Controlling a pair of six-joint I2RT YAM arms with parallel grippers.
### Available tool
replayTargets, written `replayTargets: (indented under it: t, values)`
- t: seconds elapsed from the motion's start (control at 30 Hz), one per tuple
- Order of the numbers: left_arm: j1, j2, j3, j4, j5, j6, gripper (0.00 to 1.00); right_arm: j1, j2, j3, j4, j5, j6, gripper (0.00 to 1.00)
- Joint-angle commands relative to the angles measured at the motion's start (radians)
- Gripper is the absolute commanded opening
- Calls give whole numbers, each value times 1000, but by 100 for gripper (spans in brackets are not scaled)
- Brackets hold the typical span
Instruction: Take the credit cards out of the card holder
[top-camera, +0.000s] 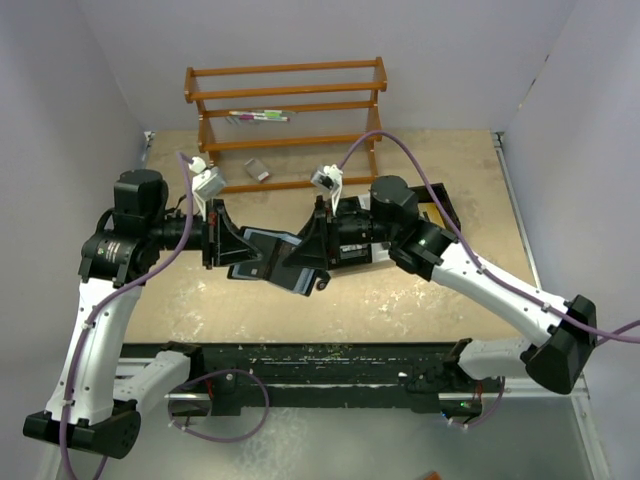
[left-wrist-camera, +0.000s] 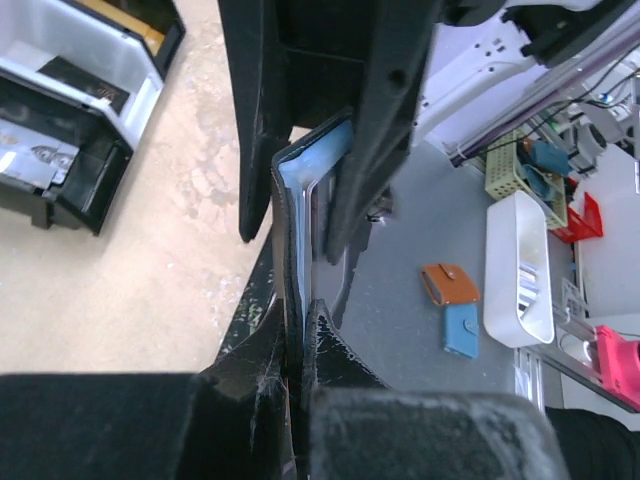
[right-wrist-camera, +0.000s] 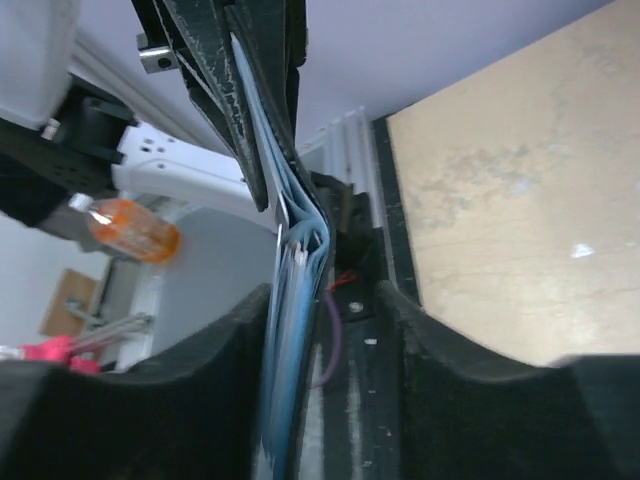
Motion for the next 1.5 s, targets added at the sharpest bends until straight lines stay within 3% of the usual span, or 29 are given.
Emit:
replayTargets:
  t: [0.0,0.1,0.27,0.47,0.6,0.87,1.0,1.1,1.17,1.33,1.47]
  values:
    - [1,-11,33,113,155,-85,0,4,9,17,189,-141,65,30]
    - [1,-13,26,127,157,-91,3,4,-6,0,243,-172,95,1]
    - [1,-10,5,128,147,-92,29,4,-59,-44,314,-212,128,0]
    - [1,-3,-35,121,143,-85,41,4,-76,-39,268,-224,109,0]
    - [1,-1,-50,107,179,-90,55,4,-75,-18,199,-214,71,0]
    - [1,-8,-32,114,255,-103,56,5,-42,50,20,-197,-14,0]
    - [1,-22,-24,53,109,3,54,4,-32,84,-75,-214,-35,0]
    - [1,-49,-27,60,-47,46,46,4,-33,102,-101,-212,-41,0]
    - [1,-56,-30,65,-73,53,42,4,-29,109,-116,-208,-47,0]
    - [1,-39,-55,66,80,4,28,4,-19,106,-121,-216,-54,0]
    - [1,-8,-96,55,305,-52,26,4,-8,99,-113,-229,-54,0]
